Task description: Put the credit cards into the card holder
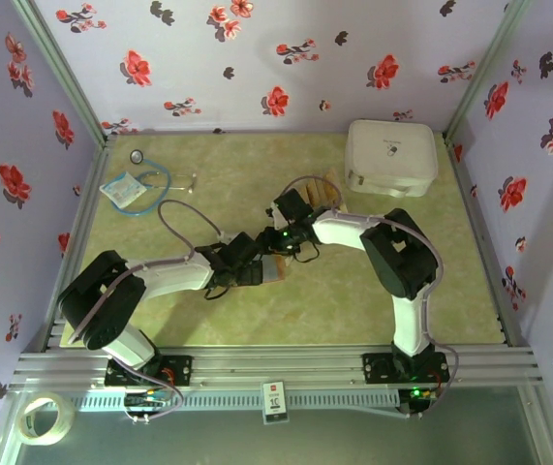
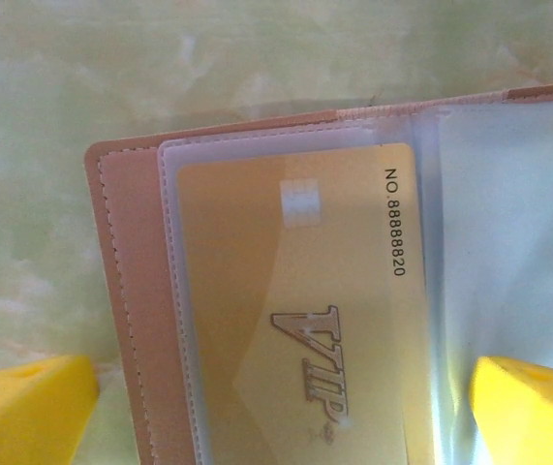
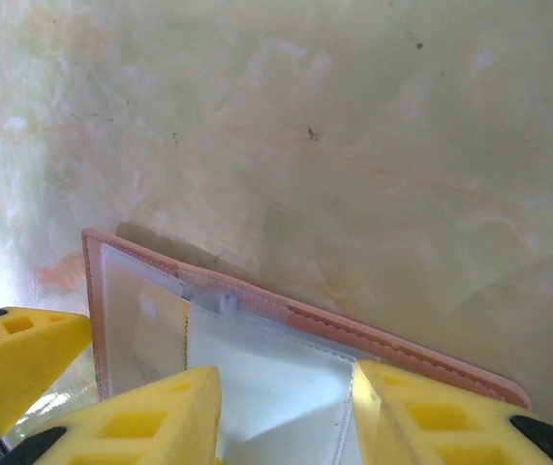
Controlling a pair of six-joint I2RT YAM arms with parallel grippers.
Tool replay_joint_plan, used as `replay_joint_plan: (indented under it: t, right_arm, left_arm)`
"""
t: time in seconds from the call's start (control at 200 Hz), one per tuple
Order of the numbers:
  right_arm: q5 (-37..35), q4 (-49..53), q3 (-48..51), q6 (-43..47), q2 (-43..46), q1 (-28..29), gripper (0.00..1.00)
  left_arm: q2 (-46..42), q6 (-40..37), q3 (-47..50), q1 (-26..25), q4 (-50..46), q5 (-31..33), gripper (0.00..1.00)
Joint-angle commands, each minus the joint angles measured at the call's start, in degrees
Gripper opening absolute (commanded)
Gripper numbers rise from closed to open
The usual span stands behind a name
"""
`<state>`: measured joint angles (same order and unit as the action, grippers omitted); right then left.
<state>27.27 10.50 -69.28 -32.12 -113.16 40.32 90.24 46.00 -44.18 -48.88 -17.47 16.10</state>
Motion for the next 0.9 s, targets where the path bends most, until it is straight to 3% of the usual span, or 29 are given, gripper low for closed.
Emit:
replay_joint_plan:
  t: [0.0, 0.295, 0.895]
  right_arm:
    - [1.6, -0.3, 0.5, -1.1, -0.2, 0.8, 0.38]
    - [3.2, -3.0, 2.3, -3.6, 2.9, 0.8, 0.34]
    - [-2.0, 0.9, 4.3, -0.3, 2.9, -0.2, 0.38]
  left_arm:
    - [0.0, 0.2, 1.3, -0.2, -1.3, 0.9, 1.0]
    - [-0.7, -0.1, 1.2, -0.2, -1.4, 0.9, 1.0]
    - [-1.0, -0.1, 1.6, -0.2, -1.3, 1.0, 1.0]
